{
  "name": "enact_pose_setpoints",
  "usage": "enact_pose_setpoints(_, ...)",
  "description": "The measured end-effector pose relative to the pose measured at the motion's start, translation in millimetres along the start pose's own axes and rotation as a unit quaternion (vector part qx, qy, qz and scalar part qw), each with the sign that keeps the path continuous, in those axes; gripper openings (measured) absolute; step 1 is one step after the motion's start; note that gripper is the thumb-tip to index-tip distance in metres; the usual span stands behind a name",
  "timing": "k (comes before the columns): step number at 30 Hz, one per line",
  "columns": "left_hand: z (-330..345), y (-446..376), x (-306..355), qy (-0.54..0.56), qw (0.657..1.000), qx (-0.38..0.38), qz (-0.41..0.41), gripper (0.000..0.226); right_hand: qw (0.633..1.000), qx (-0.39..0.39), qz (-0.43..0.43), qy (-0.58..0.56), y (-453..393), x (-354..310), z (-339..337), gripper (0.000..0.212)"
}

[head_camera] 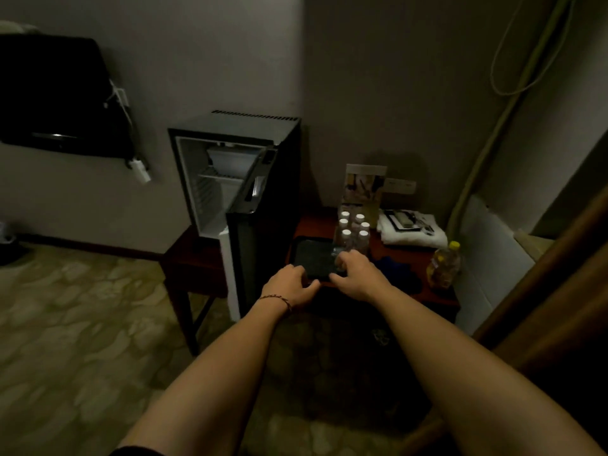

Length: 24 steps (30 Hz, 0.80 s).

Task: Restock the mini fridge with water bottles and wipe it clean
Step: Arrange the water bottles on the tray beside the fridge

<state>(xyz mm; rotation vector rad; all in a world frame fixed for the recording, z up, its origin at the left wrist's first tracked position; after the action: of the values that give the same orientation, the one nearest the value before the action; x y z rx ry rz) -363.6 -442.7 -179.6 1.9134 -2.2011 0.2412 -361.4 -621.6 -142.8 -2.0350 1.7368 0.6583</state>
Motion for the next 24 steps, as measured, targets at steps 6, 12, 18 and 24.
enact_pose_setpoints(6, -12.7, 62.2, -72.5, 0.0, 1.0, -0.025, -0.018, 0.035, 0.993, -0.078, -0.08, 0.025, 29.5, -60.1, 57.9, 0.037)
enact_pose_setpoints(12, -48.6, 78.3, -158.8, -0.021, 0.998, 0.003, -0.057, 0.037, 0.992, -0.089, -0.088, 0.011, 15.9, -137.0, 99.9, 0.039)
enact_pose_setpoints(18, -75.2, 73.0, -250.3, -0.03, 0.997, 0.012, -0.07, 0.037, 0.995, -0.09, -0.051, -0.013, -17.6, -200.0, 146.8, 0.031)
enact_pose_setpoints(24, -97.4, 45.5, -324.6, -0.03, 0.998, 0.014, -0.051, 0.039, 0.998, -0.045, -0.046, -0.002, -63.5, -255.7, 184.8, 0.025)
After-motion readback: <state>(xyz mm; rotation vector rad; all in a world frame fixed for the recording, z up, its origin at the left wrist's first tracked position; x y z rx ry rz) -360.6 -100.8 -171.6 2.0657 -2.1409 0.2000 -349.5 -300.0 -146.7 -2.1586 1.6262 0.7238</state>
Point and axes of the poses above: each hand's wrist, its own y-axis away from the middle knuckle, its own z-axis out of the palm, x = y × z, the point moved 1 cm from there along -y, towards the middle knuckle, and after that the axes turned 13 degrees about -y, right-handed, at the moved point
